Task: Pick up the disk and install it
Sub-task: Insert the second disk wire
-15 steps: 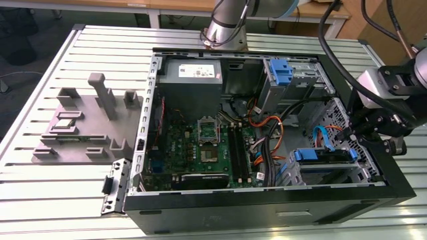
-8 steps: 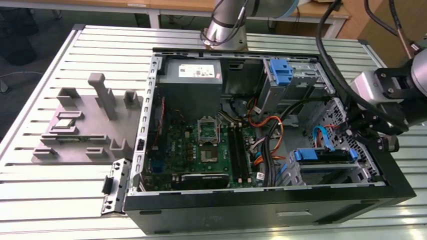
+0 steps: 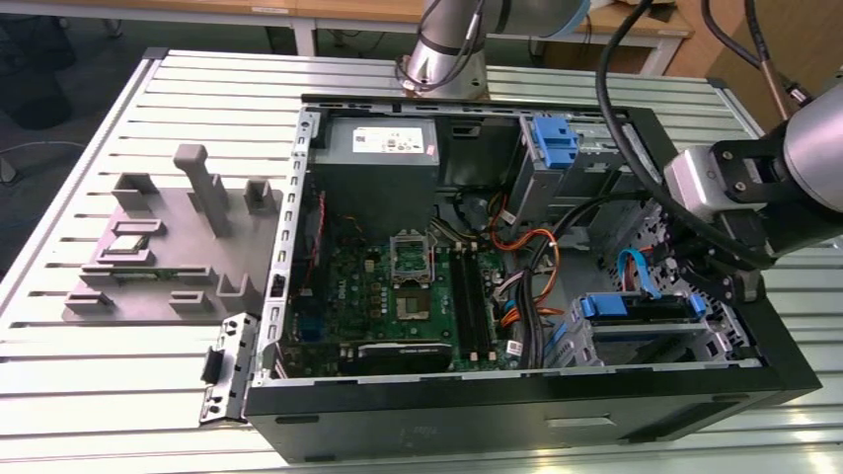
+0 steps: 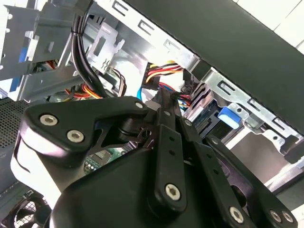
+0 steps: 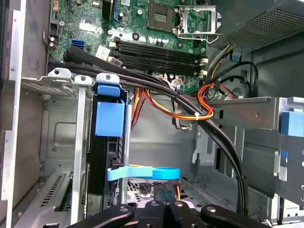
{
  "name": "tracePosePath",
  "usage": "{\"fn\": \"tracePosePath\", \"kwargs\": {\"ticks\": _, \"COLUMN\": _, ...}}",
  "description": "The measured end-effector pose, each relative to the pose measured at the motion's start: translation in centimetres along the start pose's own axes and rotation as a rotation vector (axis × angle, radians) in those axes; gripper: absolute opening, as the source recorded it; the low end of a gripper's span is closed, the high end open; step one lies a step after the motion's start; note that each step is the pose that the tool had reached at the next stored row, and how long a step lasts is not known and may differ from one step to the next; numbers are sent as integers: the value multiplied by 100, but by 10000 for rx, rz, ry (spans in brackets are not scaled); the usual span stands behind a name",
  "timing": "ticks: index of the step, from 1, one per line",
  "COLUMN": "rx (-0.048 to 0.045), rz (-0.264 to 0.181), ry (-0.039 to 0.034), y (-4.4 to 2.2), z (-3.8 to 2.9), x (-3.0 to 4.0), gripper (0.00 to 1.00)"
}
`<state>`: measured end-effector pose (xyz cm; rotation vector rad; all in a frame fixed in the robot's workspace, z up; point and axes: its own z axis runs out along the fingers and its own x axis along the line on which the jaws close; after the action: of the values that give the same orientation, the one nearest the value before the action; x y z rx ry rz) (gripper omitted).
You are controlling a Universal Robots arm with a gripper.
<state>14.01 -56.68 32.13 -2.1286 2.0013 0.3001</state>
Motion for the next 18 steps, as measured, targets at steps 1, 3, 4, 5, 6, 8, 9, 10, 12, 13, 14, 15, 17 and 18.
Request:
{"fn": "tracePosePath", "kwargs": {"ticks": 1, "rx": 1, "rz": -1, "ry": -8, "y": 0, "z": 0, "x": 0, "gripper": 11}}
{"fn": "tracePosePath", "kwargs": {"ticks": 3, "rx": 4, "rz": -1, "ry": -50, "y": 0, "z": -1, "x": -2, "gripper": 11}}
{"fn": "tracePosePath", "kwargs": {"ticks": 4, "rx": 6, "rz": -1, "ry": -91, "y": 0, "z": -2, "x": -6, "gripper": 11}}
{"fn": "tracePosePath", "kwargs": {"ticks": 5, "rx": 8, "rz": -1, "ry": -131, "y": 0, "z": -4, "x": -13, "gripper": 11}}
{"fn": "tracePosePath", "kwargs": {"ticks": 6, "rx": 10, "rz": -1, "ry": -160, "y": 0, "z": -10, "x": -21, "gripper": 11}}
{"fn": "tracePosePath", "kwargs": {"ticks": 8, "rx": 12, "rz": -1, "ry": -191, "y": -1, "z": -46, "x": -38, "gripper": 11}}
{"fn": "tracePosePath", "kwargs": {"ticks": 9, "rx": 12, "rz": -2, "ry": -194, "y": -2, "z": -76, "x": -48, "gripper": 11}}
{"fn": "tracePosePath", "kwargs": {"ticks": 10, "rx": 13, "rz": -2, "ry": -196, "y": -2, "z": -105, "x": -57, "gripper": 11}}
{"fn": "tracePosePath", "kwargs": {"ticks": 12, "rx": 15, "rz": -1, "ry": -247, "y": -2, "z": -112, "x": -58, "gripper": 11}}
{"fn": "tracePosePath", "kwargs": {"ticks": 13, "rx": 17, "rz": -2, "ry": -274, "y": -2, "z": -110, "x": -58, "gripper": 11}}
{"fn": "tracePosePath", "kwargs": {"ticks": 14, "rx": 18, "rz": -1, "ry": -287, "y": -2, "z": -103, "x": -57, "gripper": 11}}
{"fn": "tracePosePath", "kwargs": {"ticks": 15, "rx": 21, "rz": 4, "ry": -292, "y": -3, "z": -95, "x": -57, "gripper": 11}}
{"fn": "tracePosePath", "kwargs": {"ticks": 17, "rx": 29, "rz": 30, "ry": -290, "y": -26, "z": -92, "x": -53, "gripper": 11}}
{"fn": "tracePosePath", "kwargs": {"ticks": 18, "rx": 34, "rz": 48, "ry": -289, "y": -45, "z": -92, "x": -53, "gripper": 11}}
